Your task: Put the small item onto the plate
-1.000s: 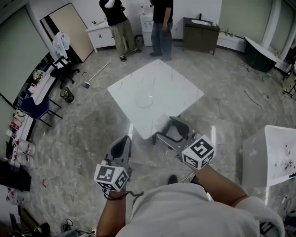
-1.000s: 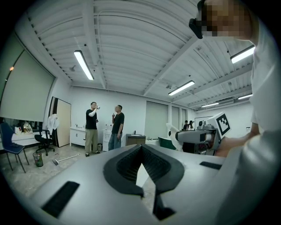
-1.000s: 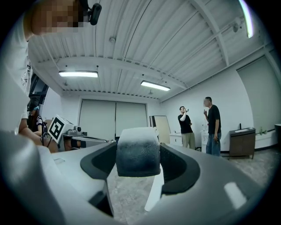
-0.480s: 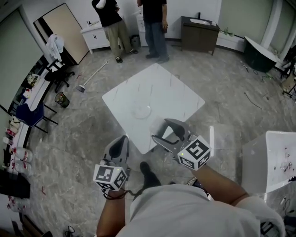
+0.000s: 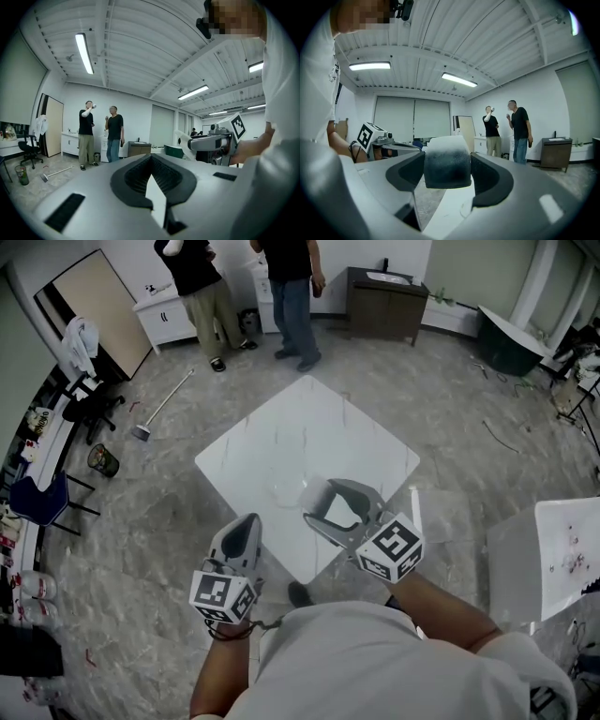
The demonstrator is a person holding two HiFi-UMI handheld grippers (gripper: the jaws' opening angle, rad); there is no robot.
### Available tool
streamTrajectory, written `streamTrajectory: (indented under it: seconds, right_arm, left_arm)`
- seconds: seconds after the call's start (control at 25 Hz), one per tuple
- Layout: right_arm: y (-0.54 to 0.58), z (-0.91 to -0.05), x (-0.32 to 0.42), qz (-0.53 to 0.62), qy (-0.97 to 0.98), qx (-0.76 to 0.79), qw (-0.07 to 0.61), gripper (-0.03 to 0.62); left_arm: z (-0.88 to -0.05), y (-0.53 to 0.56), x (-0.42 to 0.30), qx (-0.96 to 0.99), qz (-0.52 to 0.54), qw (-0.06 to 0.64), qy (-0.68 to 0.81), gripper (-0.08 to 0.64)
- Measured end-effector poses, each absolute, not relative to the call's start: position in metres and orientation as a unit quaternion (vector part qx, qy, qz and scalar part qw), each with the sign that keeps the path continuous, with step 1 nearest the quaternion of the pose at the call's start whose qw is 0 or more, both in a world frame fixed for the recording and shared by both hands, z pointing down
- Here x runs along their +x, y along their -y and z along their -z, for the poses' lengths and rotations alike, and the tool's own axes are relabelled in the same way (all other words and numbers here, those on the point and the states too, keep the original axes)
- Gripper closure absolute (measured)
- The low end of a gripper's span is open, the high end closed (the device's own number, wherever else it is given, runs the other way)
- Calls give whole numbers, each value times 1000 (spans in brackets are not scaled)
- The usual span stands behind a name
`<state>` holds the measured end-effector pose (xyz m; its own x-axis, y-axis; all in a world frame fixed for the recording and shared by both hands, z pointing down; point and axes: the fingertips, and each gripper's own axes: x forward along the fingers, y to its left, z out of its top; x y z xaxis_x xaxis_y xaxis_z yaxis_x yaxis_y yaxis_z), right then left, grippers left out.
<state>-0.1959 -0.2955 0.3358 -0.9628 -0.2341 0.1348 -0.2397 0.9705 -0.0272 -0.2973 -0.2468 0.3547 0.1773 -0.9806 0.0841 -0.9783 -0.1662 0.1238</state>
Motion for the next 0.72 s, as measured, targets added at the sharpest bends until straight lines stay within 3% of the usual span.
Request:
streamTrajectory:
  seconds: [0.72]
  right_arm:
    - [390,-426,-293,-63,977,148,143,299]
  left_arm:
    - [-413,360,-382,781,8,97,618,555]
